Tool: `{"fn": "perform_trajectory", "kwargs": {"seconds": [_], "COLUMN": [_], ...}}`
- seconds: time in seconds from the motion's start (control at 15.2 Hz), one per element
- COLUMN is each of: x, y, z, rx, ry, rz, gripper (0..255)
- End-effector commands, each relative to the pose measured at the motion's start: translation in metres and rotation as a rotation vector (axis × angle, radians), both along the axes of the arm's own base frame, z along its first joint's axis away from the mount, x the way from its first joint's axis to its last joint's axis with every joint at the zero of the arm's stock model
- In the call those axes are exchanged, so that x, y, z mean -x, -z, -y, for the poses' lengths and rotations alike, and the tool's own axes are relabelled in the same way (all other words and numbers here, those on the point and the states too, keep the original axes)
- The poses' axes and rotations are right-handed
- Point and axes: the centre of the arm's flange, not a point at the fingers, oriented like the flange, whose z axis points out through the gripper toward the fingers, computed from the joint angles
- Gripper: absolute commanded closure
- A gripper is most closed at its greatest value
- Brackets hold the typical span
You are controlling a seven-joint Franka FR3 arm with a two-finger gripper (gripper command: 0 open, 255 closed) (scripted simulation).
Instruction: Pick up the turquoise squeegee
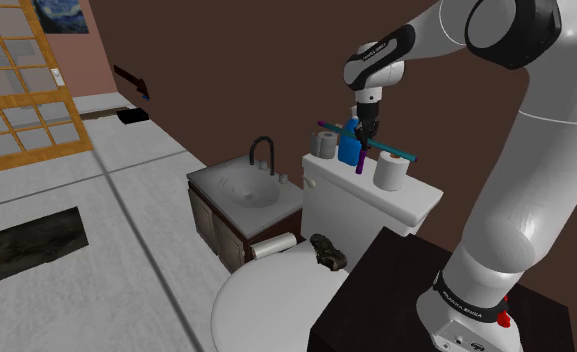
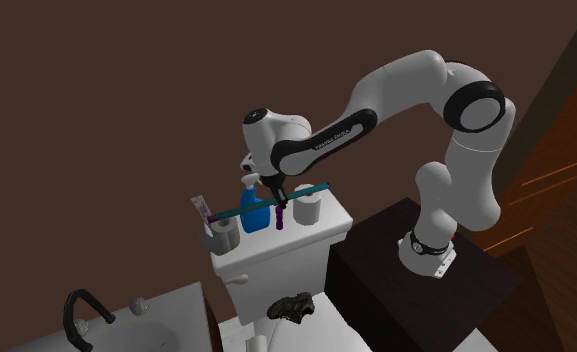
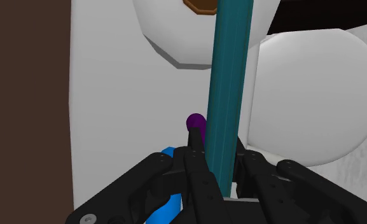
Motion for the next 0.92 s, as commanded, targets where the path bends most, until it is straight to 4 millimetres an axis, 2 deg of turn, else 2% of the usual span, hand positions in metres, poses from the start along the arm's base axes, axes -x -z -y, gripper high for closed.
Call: {"fn": "perform_trajectory", "kwargs": {"seconds": [0.0,0.13,0.86], "x": [0.0,0.0,0.0], "y": [0.0,0.0,-0.058], "z": [0.0,0.001,0.001], "rx": [0.0,0.0,0.0], "ry": [0.0,0.0,0.0], "rz": [-0.001,-0.001,-0.001], "gripper": [255,255,255]}}
